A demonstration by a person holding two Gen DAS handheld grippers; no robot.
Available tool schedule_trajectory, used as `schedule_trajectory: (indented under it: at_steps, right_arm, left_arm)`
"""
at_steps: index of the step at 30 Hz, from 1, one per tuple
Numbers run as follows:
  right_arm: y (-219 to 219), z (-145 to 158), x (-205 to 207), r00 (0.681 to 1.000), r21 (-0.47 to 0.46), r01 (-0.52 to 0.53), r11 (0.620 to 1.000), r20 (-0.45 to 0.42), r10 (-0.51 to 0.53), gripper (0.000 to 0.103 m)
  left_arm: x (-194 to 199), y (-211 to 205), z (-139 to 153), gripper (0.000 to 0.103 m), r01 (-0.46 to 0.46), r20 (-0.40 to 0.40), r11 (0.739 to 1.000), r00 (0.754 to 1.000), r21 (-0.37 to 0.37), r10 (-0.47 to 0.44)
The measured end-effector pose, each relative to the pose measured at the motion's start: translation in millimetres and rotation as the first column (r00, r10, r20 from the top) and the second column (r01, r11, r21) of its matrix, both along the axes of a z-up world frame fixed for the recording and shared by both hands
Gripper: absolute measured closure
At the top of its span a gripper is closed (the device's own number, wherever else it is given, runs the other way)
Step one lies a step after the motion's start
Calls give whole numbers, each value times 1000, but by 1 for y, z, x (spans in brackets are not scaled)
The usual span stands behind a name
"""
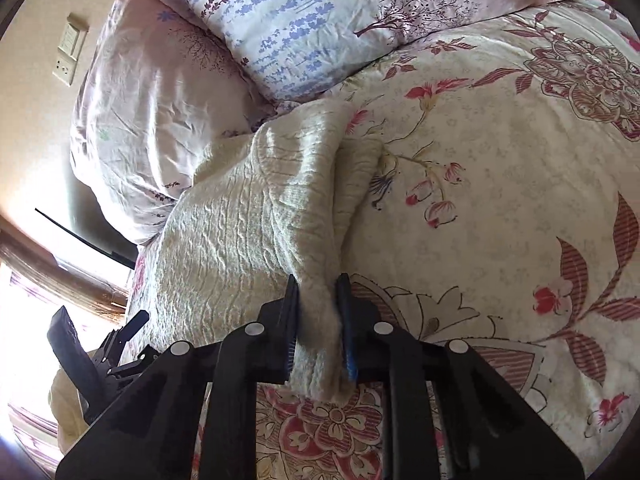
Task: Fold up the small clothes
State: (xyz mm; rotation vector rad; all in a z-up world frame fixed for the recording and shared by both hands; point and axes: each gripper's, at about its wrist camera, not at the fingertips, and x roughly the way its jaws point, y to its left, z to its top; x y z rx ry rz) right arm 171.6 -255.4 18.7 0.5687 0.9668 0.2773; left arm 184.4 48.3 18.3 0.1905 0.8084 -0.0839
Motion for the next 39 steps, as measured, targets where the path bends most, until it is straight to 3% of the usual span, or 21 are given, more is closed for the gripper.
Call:
schedule_trajectory:
  at_steps: [4,8,10,11,14,16,18,21,23,24,25,27,32,37,39]
  right_arm:
    - [5,10,-9,999,-124,26,992,41,-21,56]
    - [5,35,-39,980,-159,58,986,196,-26,55]
    - [15,42,-47,970,-166,36,985,245,5,56]
    - [23,44,-48,966,-185,16,983,256,33,56]
    - [45,36,-45,969,-271,-33,962,227,97,57]
    - [51,23,-40,980,-301,-43,953,171,98,57]
    - [48,12,-37,987,-301,-32,953,140,77,56]
    - [47,15,-39,988,-299,-30,954,137,75,56]
    - [44,23,-47,984,-284,-13,959,166,63,55]
    - [44,28,-52,982,-292,-1,957,181,56,45]
    - [43,33,-58,980,-316,20,948,195,45,21]
    - [46,38,-69,975,-379,57,924,220,30,1]
    - [66,24,-75,985,-490,41,871,165,46,1]
    - [80,6,-66,998,-569,8,823,62,33,1]
    - [82,3,-65,998,-570,-10,821,46,44,1]
  left_arm:
    - [-15,6,7,7,47,8,998,999,-46,-46]
    - [-40,15,40,7,102,137,981,987,-164,-80]
    - [-35,12,51,7,99,172,966,983,-240,-58]
    - [-28,5,52,7,89,171,967,984,-241,-48]
    - [-6,-24,38,14,45,123,990,992,-132,-29]
    - [5,-37,22,20,23,50,996,999,-83,-19]
    - [10,-43,10,20,8,17,998,1000,-60,-7]
    - [8,-46,7,18,0,38,999,999,-32,1]
    - [-1,-39,13,17,7,57,998,998,-65,-3]
    - [-7,-34,17,13,8,66,997,998,-83,-3]
    - [-14,-29,19,7,4,80,996,997,-91,4]
    - [-28,-22,19,4,-9,100,997,995,-78,16]
    - [-40,-21,-1,4,-23,26,1000,999,-10,23]
    - [-38,-24,-15,4,-31,-43,999,999,-7,31]
    - [-36,-25,-19,3,-32,-67,1000,997,-1,31]
